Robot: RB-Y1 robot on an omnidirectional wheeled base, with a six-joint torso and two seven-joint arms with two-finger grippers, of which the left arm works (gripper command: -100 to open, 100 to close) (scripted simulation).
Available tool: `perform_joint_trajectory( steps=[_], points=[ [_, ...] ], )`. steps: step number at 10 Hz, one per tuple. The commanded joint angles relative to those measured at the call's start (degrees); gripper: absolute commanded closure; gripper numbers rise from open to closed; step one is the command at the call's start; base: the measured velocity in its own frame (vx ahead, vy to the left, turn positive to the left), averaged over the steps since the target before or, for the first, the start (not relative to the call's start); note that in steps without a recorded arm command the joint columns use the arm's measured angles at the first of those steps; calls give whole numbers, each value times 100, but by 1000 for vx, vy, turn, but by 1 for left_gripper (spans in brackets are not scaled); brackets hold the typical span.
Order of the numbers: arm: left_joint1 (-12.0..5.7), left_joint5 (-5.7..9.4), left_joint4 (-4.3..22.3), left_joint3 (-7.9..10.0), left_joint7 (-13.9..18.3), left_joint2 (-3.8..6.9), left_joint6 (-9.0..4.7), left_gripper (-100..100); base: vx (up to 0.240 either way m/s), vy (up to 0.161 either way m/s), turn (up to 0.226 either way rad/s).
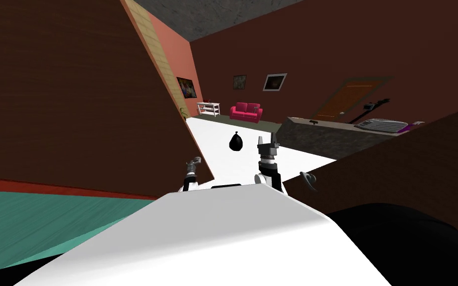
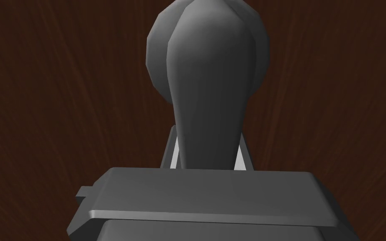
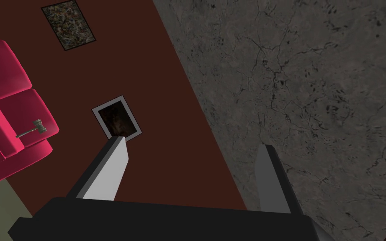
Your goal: Push the door open
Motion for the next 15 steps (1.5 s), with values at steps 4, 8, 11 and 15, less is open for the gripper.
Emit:
perform_joint_trajectory(
  steps=[4, 8, 11, 15],
  points=[
    [10, 126, 4, 240, -85, 49, -4, 100, 179, -31, 49],
    [20, 253, 8, 483, -171, 43, -8, 100, 196, -48, 56],
    [25, 327, 10, 623, -221, 13, -11, 100, 176, -31, 44],
    [82, 417, -14, 817, -275, 80, 9, 100, 155, -20, 49]
  ],
)
